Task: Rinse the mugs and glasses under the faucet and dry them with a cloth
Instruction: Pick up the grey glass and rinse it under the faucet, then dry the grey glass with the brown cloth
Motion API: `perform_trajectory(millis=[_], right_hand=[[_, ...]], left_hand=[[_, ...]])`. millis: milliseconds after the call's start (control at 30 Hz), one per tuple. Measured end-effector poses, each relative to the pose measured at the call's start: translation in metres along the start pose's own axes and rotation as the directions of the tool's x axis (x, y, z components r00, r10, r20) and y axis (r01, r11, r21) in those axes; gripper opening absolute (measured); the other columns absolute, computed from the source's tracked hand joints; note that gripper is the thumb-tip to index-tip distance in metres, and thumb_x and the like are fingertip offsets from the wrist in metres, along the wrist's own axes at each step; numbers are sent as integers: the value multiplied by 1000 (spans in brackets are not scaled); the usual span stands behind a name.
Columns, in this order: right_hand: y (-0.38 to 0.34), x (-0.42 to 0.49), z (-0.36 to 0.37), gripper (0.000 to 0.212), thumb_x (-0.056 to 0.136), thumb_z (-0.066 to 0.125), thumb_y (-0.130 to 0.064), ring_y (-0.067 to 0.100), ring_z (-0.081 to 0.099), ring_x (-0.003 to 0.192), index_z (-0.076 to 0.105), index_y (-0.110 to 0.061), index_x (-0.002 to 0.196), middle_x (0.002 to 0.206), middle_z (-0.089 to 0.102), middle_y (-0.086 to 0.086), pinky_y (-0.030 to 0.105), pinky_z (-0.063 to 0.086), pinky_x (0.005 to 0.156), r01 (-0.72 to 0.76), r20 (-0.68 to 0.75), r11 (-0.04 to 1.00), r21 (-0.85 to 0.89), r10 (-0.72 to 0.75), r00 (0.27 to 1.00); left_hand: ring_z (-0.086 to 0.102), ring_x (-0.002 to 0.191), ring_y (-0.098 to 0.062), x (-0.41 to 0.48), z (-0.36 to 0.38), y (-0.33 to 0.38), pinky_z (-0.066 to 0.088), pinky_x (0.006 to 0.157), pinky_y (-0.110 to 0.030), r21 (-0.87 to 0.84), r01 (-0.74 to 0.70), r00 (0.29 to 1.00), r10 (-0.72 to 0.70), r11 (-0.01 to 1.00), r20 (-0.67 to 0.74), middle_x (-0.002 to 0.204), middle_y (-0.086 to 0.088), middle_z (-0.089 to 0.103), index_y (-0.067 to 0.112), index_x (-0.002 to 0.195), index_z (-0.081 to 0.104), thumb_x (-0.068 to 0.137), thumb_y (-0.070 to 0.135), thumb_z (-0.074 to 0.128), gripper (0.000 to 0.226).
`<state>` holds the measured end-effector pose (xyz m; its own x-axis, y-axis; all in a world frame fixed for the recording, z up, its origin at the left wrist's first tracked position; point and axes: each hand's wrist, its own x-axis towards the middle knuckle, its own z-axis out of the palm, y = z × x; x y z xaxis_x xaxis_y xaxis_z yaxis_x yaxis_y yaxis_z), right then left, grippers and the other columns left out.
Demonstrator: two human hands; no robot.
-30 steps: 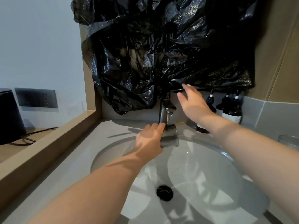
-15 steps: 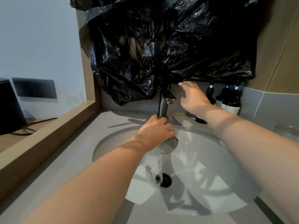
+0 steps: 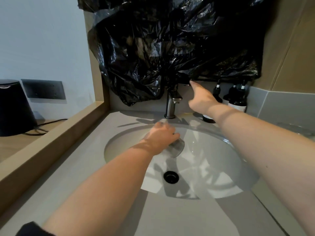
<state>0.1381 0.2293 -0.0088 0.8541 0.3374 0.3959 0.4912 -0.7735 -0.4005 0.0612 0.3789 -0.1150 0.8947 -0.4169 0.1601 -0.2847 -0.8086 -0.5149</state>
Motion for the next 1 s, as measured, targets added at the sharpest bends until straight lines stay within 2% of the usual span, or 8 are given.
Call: perform_trajectory(millis=[133, 267, 367, 500, 633, 800, 900, 1000], right_hand=[[27, -37, 14, 73, 91, 52, -13, 19, 24, 142, 14, -21, 152, 158, 16, -3, 29, 24, 113, -208, 64, 963, 170, 200, 978], [56, -79, 0, 64, 90, 53, -14, 20, 24, 142, 27, -17, 148, 158, 17, 3, 26, 23, 112, -185, 136, 981, 52, 177, 975], [69, -116, -35, 55, 87, 50, -6, 19, 44, 127, 41, -17, 140, 149, 33, 2, 21, 35, 98, -132, 45, 988, 74, 129, 991], [84, -173, -86, 54, 86, 51, -5, 19, 35, 134, 43, -14, 138, 145, 39, 3, 25, 26, 106, -38, -147, 994, -107, 22, 989], [111, -231, -128, 46, 88, 52, -6, 20, 36, 131, 47, -10, 134, 140, 45, 6, 27, 25, 108, -126, -450, 963, -239, 5, 893], [180, -288, -175, 40, 89, 51, -10, 23, 39, 128, 50, -13, 130, 136, 49, 6, 35, 32, 109, -469, -785, 878, -100, 220, 579], [232, -308, -193, 52, 88, 51, -13, 29, 26, 139, 43, -19, 139, 149, 36, 8, 49, 22, 115, -703, -636, 711, 27, 555, 537], [263, -322, -187, 53, 87, 54, -31, 31, 38, 131, 42, -29, 139, 144, 43, 7, 54, 25, 111, -758, -263, 653, -6, 730, 631]], left_hand=[[56, 93, -20, -6, -8, 6, 48, 73, -32, -577, 269, 959, -267, 771, 91, 106, 3, 57, 24, 118, 47, 65, 31, 74, 60], [61, 79, -13, -2, -30, 22, 50, 62, -27, -803, 305, 933, -329, 513, 144, 95, 7, 60, 26, 117, 49, 62, 36, 79, 64], [69, 65, -8, 3, -54, 46, 60, 66, -31, -935, 247, 926, -346, 254, 151, 89, 5, 65, 24, 110, 53, 62, 32, 84, 58], [67, 61, 0, 23, -102, 94, 49, 58, -19, -993, 116, 923, -365, -31, 120, 82, 7, 68, 20, 104, 54, 69, 28, 82, 46], [61, 78, -1, 42, -140, 145, 48, 62, -19, -1000, 1, 946, -324, -10, 4, 90, 11, 64, 23, 104, 53, 69, 36, 82, 48], [61, 100, -11, 46, -153, 201, 52, 88, -31, -995, -88, 963, -253, 41, -96, 110, 11, 64, 27, 120, 51, 65, 41, 83, 65], [59, 97, -8, 39, -154, 214, 47, 81, -21, -992, -119, 958, -257, 49, -127, 104, 17, 60, 32, 119, 50, 66, 38, 83, 64], [59, 93, -6, 34, -151, 214, 47, 77, -18, -992, -117, 947, -295, 52, -128, 102, 18, 60, 34, 121, 50, 66, 35, 83, 64]])
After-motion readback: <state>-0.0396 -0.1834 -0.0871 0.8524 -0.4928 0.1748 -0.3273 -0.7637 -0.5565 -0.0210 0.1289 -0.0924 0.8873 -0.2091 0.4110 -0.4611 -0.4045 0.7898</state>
